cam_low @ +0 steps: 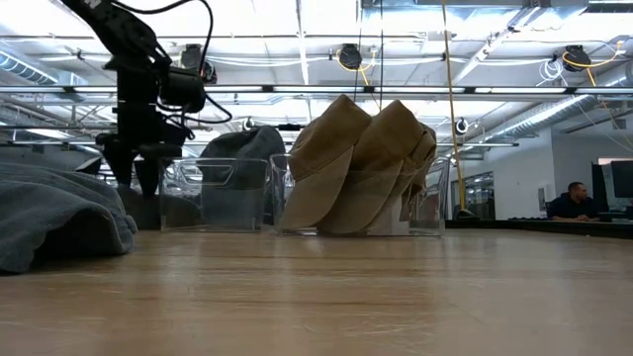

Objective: Pick & Place hat
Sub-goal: Put the top blue cap into the left transparent bin

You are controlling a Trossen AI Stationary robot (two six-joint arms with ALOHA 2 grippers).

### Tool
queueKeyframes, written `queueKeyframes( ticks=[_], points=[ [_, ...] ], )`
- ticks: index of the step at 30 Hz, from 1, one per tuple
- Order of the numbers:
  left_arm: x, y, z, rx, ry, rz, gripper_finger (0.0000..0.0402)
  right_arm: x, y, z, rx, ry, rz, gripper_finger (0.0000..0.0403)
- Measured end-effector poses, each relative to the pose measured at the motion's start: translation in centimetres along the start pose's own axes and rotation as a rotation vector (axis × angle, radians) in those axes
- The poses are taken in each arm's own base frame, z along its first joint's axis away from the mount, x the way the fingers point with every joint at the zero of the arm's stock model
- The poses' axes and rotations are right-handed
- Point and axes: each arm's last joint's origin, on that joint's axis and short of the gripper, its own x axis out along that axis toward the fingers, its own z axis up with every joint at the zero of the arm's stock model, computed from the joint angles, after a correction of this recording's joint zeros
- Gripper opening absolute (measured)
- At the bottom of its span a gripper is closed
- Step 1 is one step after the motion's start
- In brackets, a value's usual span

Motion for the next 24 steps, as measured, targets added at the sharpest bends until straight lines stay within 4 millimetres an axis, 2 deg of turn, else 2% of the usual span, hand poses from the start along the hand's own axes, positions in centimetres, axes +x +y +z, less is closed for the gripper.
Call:
queueKeyframes(
  ticks=[14, 18, 24],
  points=[
    [1.2, 0.5, -0.4, -0.050, 0.025, -0.071, 0.0372, 0.0, -0.1, 0.1, -0.052, -0.013, -0.007, 0.0359],
    [1.2, 0.5, -0.4, -0.051, 0.027, -0.072, 0.0317, 0.0, -0.2, 0.4, -0.043, -0.034, -0.018, 0.0359],
    [1.2, 0.5, -0.4, -0.060, 0.027, -0.071, 0.0190, 0.0, -0.2, 0.4, -0.053, -0.040, -0.021, 0.0359]
  ],
)
